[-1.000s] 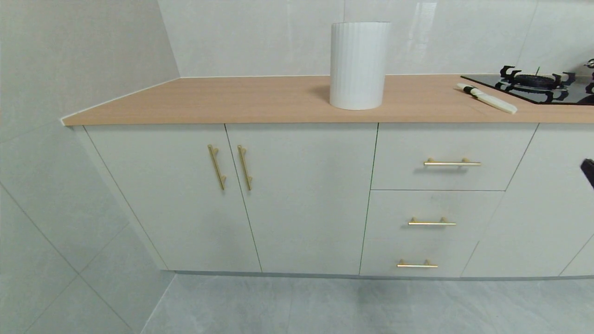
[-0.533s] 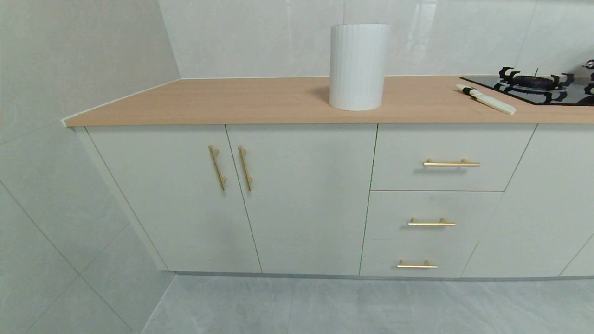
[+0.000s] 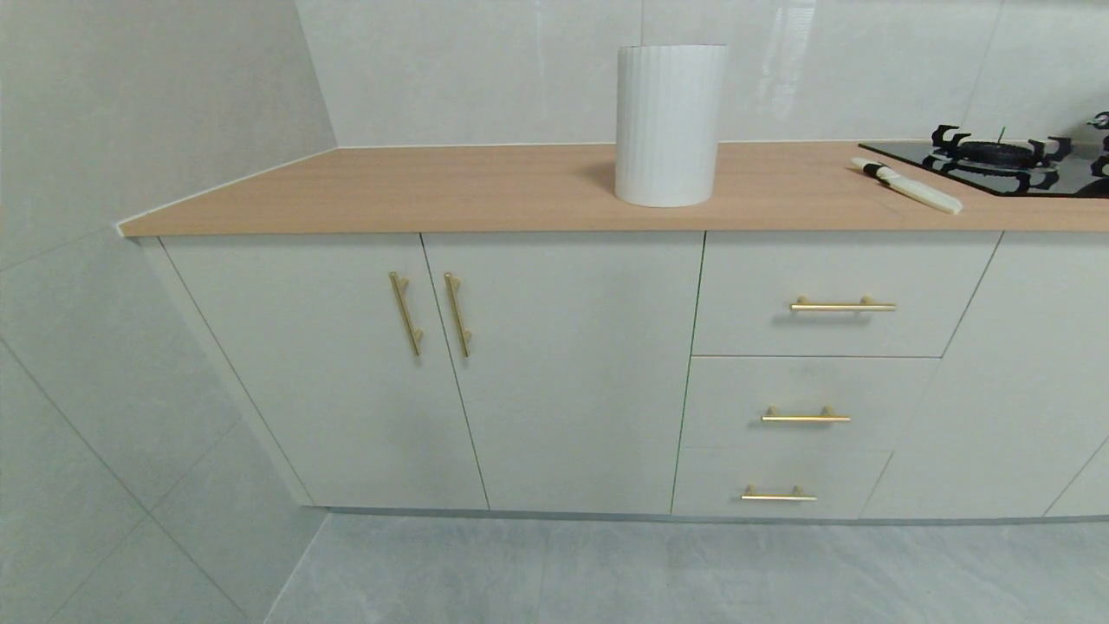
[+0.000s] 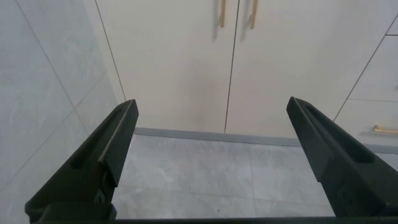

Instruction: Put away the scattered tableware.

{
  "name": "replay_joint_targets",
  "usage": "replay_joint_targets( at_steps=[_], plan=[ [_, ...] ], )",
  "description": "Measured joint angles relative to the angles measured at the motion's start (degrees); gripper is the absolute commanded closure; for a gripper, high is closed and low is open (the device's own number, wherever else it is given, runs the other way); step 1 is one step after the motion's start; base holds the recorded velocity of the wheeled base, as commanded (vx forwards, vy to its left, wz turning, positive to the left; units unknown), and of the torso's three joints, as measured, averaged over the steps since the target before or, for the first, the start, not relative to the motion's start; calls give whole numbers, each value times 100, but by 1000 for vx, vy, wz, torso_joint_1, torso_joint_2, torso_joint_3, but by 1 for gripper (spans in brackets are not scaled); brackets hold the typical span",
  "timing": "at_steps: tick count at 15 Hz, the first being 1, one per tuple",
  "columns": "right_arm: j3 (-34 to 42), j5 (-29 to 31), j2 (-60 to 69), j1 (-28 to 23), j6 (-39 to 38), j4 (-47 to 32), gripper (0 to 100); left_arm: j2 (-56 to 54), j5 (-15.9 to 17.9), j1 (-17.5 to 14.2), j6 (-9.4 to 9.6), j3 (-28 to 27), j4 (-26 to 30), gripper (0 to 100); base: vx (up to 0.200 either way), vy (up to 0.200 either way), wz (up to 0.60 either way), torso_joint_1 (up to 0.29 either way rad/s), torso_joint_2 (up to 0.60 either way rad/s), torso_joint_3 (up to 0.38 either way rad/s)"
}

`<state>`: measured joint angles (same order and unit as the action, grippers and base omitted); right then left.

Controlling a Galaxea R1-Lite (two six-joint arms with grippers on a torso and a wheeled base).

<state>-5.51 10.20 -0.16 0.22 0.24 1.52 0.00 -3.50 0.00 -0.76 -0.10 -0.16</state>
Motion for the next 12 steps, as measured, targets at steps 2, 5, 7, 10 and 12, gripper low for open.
replay_joint_targets(
  at_steps=[2, 5, 7, 10, 12],
  plan=[
    [408, -451, 21, 0, -174, -82, 0, -2, 0, 0, 0, 0, 0, 0, 0, 0, 0, 0, 0, 0],
    [518, -950, 32, 0, -106, -126, 0, 0, 0, 0, 24, 0, 0, 0, 0, 0, 0, 0, 0, 0],
    [530, -1098, 34, 2, 65, -128, 0, -2, 2, 0, 11, 0, 2, 0, 0, 0, 0, 0, 0, 0],
    [540, -1080, 34, 0, 29, -137, 0, -2, 9, 0, 66, 0, 0, 0, 133, 0, 0, 2, 0, 2],
    [544, -1078, 34, -1, 27, -141, 0, 0, 16, 0, 80, 0, 0, 0, 200, 0, 0, -2, 0, 5]
  ],
)
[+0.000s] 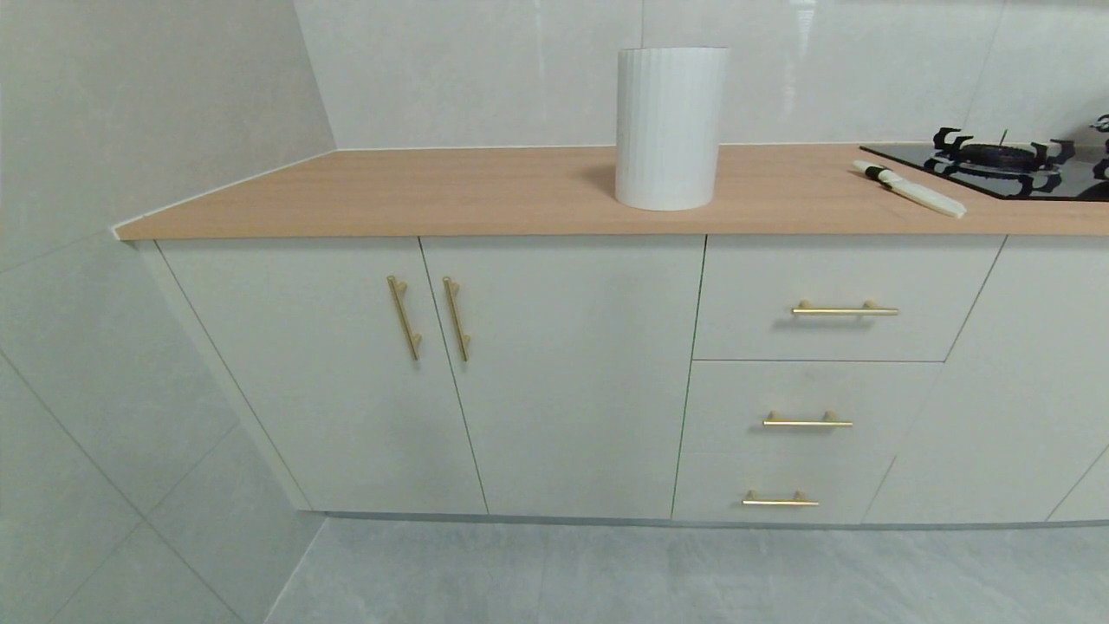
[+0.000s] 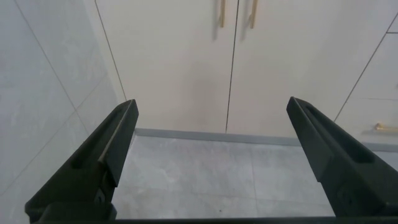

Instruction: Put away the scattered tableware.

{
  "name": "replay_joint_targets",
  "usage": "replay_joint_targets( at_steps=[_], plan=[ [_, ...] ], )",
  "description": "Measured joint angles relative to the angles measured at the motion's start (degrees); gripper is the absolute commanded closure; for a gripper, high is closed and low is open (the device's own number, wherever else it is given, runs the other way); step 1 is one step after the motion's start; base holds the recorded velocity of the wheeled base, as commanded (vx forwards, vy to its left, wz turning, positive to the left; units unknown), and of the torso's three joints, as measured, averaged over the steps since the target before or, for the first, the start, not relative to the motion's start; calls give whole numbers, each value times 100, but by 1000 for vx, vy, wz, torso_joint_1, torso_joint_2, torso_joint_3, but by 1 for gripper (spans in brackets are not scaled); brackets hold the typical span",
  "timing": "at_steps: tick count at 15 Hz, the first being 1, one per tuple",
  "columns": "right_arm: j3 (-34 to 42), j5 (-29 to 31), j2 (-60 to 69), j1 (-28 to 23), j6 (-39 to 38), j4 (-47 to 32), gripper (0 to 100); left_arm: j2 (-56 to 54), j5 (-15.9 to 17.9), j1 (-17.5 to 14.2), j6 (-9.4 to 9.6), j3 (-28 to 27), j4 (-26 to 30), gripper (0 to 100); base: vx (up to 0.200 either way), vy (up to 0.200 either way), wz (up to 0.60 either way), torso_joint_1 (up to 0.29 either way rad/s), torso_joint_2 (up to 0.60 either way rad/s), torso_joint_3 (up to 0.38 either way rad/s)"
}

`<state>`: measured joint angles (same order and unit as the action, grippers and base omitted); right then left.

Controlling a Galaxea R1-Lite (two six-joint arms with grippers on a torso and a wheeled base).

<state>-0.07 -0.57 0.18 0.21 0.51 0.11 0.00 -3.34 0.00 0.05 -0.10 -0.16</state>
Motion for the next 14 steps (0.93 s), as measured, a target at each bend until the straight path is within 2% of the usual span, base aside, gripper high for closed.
replay_joint_targets(
  at_steps=[6, 14],
  plan=[
    [0, 0, -2, 1, 0, -6, 0, -2, -13, 0, -89, 0, -2, 0, 200, 0, 0, 4, 1, 4],
    [-2, 2, -2, 0, 0, -11, 0, -2, -16, 0, -91, -4, -5, 0, 200, 0, 0, 4, 2, 5]
  ],
)
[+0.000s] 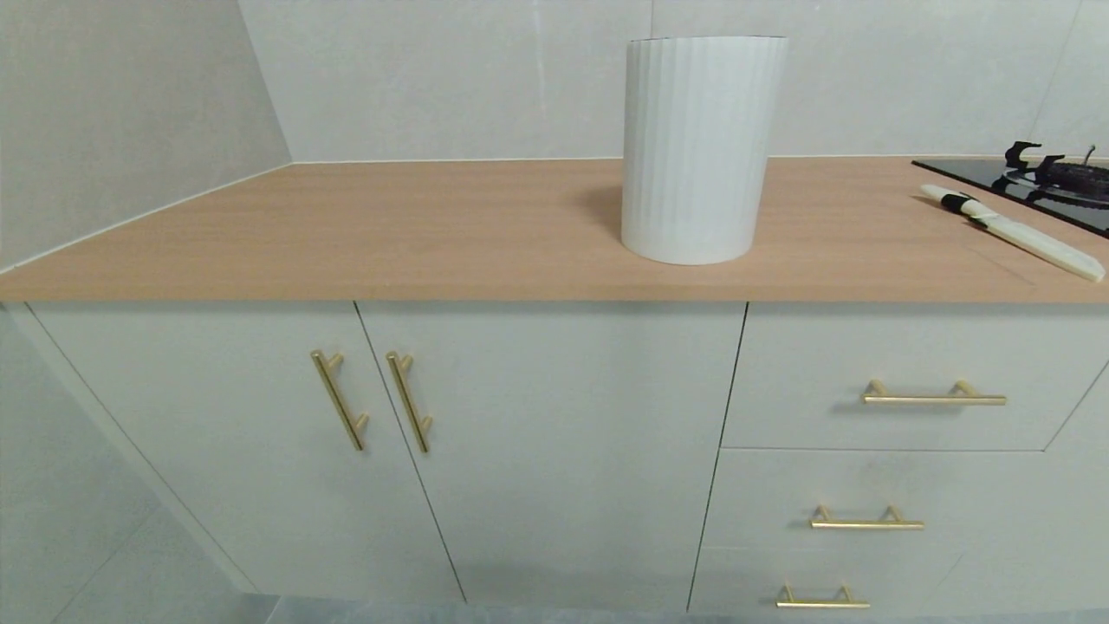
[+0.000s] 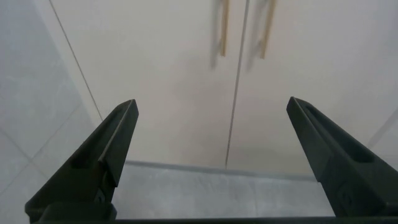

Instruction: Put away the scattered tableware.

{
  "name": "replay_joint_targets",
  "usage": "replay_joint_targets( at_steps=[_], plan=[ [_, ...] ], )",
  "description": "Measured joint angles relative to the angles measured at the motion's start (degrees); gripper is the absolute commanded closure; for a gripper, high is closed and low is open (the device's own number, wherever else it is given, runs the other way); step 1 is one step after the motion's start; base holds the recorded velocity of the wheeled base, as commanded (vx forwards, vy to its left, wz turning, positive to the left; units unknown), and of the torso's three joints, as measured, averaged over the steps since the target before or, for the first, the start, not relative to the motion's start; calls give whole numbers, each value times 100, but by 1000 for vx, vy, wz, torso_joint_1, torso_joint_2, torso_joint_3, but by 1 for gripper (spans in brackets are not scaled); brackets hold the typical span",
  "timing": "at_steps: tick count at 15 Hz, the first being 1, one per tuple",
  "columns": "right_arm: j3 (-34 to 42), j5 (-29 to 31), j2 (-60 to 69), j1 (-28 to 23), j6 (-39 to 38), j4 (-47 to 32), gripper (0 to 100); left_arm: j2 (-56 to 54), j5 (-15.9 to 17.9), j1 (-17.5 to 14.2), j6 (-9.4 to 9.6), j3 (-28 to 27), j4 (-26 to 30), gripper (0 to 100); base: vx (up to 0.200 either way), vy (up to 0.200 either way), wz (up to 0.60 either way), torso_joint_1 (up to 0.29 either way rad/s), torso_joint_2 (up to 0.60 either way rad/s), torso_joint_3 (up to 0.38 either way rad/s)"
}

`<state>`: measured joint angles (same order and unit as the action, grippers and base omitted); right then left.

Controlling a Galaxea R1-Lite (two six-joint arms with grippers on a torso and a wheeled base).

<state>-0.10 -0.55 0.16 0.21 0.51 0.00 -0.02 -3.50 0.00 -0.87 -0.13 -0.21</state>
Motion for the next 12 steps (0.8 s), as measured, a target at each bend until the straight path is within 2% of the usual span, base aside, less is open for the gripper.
replay_joint_targets(
  at_steps=[3, 10, 12],
  plan=[
    [0, -2, 0, 1, 0, 0, 0, 2, 0, 0, 0, 0, 11, 0, 200, 0, 0, -1, 1, 1],
    [0, -2, -2, 1, 0, 0, 0, 2, 0, 0, 0, 0, 5, 0, 0, 0, 0, 0, 0, 0],
    [0, -2, -2, 1, 0, 0, 0, 0, 0, 0, 0, 0, 5, 0, 0, -200, 0, 5, 2, 2]
  ],
)
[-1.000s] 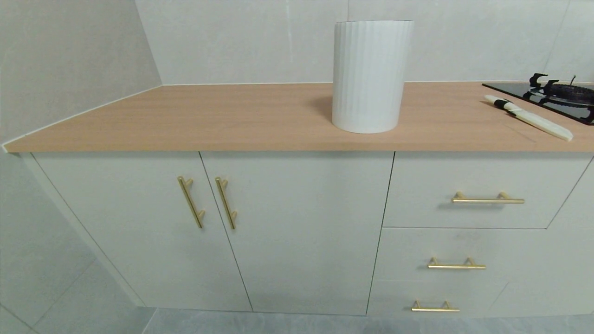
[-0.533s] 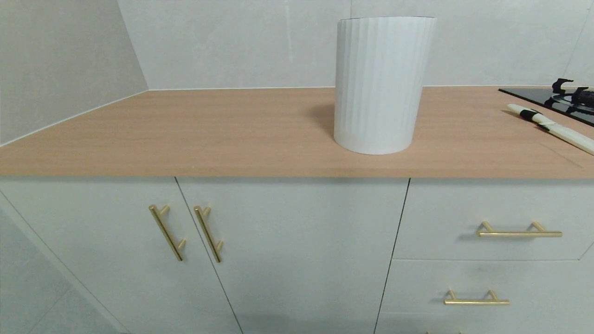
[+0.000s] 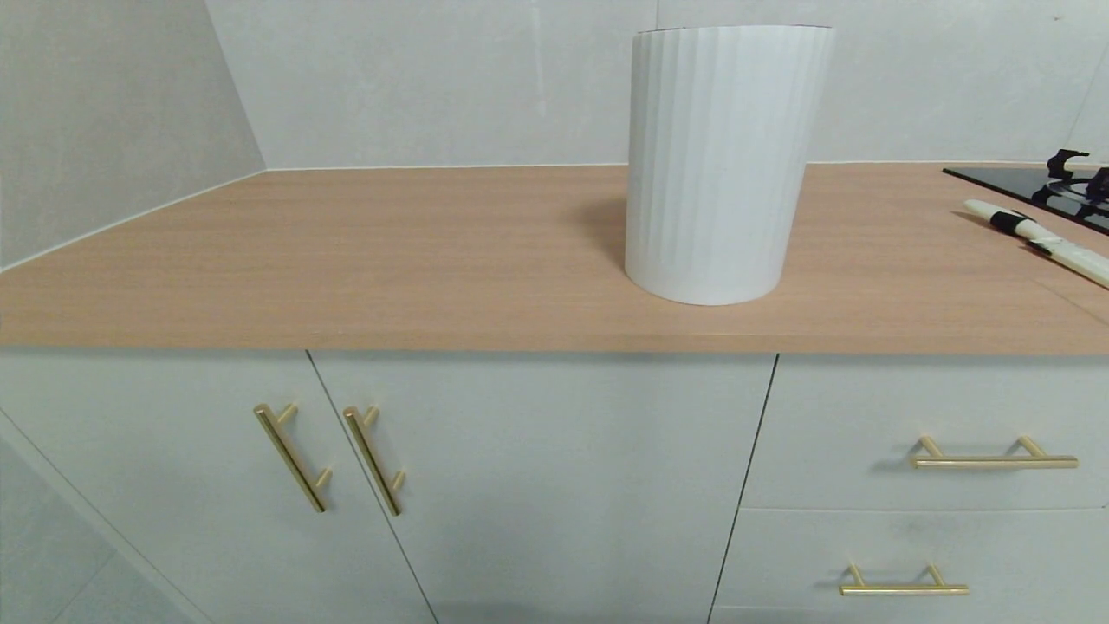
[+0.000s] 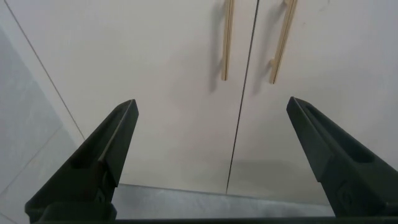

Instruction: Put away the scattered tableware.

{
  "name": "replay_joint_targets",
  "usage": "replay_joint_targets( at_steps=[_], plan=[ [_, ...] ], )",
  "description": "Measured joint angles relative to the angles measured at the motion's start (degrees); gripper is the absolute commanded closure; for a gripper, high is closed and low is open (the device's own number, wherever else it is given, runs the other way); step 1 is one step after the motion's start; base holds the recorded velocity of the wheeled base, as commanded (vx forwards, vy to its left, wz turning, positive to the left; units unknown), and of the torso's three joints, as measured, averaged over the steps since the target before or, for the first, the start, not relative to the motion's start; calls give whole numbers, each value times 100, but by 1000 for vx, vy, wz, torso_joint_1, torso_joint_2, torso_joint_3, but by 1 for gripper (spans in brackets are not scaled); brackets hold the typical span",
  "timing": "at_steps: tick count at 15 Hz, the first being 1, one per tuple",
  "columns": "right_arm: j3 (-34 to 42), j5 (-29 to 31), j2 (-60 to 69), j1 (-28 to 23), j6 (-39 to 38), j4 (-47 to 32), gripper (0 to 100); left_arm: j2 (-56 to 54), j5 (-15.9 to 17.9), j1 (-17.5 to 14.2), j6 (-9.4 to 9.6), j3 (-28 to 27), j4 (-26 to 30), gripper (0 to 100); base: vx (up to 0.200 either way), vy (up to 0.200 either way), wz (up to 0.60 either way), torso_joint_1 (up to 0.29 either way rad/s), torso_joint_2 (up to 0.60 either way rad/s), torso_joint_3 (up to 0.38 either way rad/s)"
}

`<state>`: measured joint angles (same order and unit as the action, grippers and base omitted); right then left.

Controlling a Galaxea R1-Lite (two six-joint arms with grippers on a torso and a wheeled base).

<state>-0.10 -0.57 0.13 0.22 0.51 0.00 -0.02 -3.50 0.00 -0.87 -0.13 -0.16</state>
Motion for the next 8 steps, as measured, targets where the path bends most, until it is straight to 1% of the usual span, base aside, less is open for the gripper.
replay_joint_targets(
  at_steps=[6, 8],
  plan=[
    [0, 2, -2, -1, 2, 0, 0, 2, 2, 0, 0, 0, 0, 0, 0, -200, 0, 3, 2, 3],
    [2, 2, -2, -1, 2, 0, 0, 2, 2, 0, 0, 0, 2, 0, 0, 0, 0, 0, 0, 0]
  ],
)
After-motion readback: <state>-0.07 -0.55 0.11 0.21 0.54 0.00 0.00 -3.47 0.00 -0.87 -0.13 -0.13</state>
